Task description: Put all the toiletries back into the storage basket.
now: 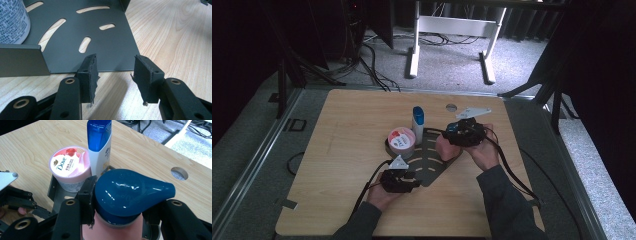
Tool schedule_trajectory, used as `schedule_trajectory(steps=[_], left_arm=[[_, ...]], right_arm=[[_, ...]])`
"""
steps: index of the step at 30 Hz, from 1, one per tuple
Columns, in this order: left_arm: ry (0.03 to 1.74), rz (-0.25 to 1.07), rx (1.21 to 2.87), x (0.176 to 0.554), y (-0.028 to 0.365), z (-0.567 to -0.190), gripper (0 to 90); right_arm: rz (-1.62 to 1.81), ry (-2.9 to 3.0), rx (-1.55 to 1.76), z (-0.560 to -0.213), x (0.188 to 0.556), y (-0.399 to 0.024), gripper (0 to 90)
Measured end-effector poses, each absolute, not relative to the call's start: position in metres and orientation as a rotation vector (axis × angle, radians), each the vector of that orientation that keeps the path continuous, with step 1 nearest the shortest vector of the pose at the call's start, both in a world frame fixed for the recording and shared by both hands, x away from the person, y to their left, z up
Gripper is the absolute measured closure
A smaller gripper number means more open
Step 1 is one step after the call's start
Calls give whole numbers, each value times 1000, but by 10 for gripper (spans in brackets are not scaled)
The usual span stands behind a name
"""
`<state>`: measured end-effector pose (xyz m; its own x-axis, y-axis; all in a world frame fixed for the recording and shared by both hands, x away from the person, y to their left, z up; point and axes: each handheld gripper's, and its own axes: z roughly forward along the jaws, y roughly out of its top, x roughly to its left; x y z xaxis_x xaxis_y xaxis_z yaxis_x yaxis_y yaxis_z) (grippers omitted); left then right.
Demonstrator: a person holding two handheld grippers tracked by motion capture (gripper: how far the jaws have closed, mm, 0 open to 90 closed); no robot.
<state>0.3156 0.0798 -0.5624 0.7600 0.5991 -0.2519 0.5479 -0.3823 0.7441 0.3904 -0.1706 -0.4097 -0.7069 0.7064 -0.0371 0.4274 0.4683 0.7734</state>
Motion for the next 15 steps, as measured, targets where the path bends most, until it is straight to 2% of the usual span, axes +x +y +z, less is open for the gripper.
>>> schedule_trajectory(steps=[15], left_arm=[[859,74,2068,316,80,-562,538]], right_arm=[[1099,2375,951,-414,399,-165,527]])
